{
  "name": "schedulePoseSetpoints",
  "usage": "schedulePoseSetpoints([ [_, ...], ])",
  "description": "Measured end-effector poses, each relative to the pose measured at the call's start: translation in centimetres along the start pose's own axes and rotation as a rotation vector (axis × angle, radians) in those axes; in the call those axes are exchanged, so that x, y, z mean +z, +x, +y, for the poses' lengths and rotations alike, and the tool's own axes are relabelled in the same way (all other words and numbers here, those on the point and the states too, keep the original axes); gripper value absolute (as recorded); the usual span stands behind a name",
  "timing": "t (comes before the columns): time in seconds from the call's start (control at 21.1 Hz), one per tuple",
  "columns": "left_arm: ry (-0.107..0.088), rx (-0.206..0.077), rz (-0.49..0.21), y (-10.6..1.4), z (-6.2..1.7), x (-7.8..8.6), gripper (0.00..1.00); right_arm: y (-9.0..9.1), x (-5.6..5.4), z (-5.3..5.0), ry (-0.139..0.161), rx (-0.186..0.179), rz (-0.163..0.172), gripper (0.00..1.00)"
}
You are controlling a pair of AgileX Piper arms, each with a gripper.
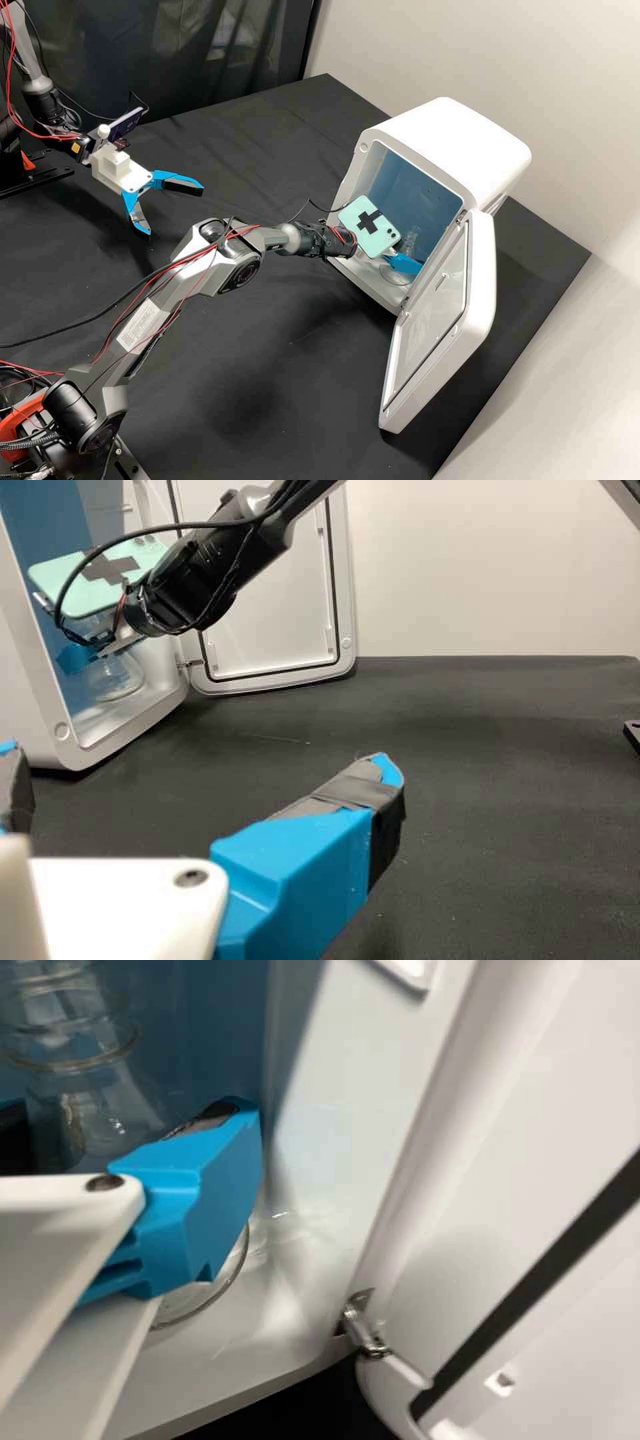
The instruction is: Place the flask in the incubator
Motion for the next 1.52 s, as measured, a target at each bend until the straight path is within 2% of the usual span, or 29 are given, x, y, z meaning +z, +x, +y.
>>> schedulePoseSetpoints([
  [0.66,-0.001,0.001,0.006,-0.03,0.02,-0.13,1.00,0.33,0.50,0.27,-0.002,-0.021,-0.003,0.00],
  [0.95,-0.001,0.001,0.006,-0.03,0.02,-0.13,1.00,0.36,0.47,0.28,0.020,-0.025,0.005,0.00],
  [1.33,-0.001,0.003,0.013,-0.06,0.05,-0.27,1.00,0.32,0.45,0.28,0.021,-0.028,0.006,0.00],
  [1.52,-0.002,0.003,0.016,-0.08,0.06,-0.34,1.00,-0.08,0.50,0.37,0.049,-0.041,0.009,0.00],
])
